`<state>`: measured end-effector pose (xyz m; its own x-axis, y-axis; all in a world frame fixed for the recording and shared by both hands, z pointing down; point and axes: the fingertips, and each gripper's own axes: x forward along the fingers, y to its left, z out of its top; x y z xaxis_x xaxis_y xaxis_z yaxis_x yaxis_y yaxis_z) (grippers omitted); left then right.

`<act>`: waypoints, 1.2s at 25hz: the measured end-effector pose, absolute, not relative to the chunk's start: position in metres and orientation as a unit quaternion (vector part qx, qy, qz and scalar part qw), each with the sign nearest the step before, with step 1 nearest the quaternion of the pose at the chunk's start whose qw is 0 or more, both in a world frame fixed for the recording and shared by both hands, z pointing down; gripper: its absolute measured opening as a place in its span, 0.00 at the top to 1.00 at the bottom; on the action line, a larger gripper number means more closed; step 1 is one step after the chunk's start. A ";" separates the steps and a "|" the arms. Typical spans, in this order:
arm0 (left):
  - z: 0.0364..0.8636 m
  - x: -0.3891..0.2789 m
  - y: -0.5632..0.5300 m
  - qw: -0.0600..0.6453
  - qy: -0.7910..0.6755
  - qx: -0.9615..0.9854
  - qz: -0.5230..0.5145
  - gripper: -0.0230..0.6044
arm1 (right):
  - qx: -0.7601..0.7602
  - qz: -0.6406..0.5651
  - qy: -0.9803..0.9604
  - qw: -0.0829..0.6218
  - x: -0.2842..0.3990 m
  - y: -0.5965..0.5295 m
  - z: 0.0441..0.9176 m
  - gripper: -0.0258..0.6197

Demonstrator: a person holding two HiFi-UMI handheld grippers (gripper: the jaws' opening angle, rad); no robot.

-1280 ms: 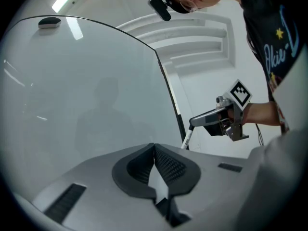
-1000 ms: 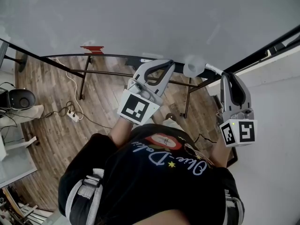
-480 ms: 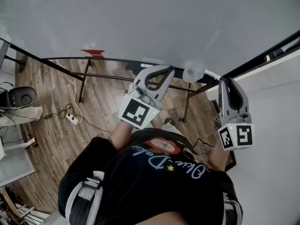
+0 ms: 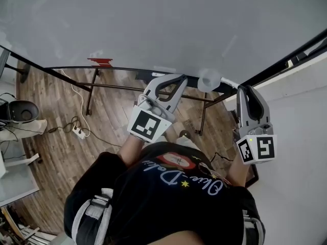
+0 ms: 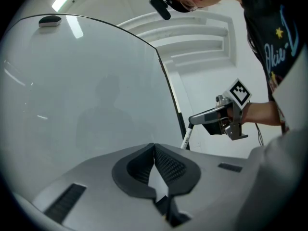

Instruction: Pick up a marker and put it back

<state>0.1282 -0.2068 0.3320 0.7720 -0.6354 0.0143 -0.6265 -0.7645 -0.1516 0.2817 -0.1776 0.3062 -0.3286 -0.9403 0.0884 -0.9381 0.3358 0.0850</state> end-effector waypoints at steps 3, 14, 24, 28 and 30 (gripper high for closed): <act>0.330 0.129 -0.207 0.078 0.336 -0.938 -0.031 0.96 | 0.576 -0.012 -0.815 0.060 0.282 -0.177 0.305 0.86; 0.332 0.127 -0.204 0.077 0.340 -0.937 -0.032 0.96 | 0.569 -0.010 -0.820 0.060 0.278 -0.176 0.308 0.86; 0.331 0.126 -0.206 0.082 0.346 -0.934 -0.037 0.96 | 0.560 -0.005 -0.827 0.058 0.275 -0.184 0.314 0.86; 0.330 0.123 -0.205 0.082 0.351 -0.932 -0.039 0.96 | 0.550 0.004 -0.833 0.058 0.271 -0.190 0.320 0.86; 0.331 0.120 -0.204 0.076 0.355 -0.931 -0.039 0.96 | 0.545 0.010 -0.836 0.061 0.267 -0.193 0.324 0.85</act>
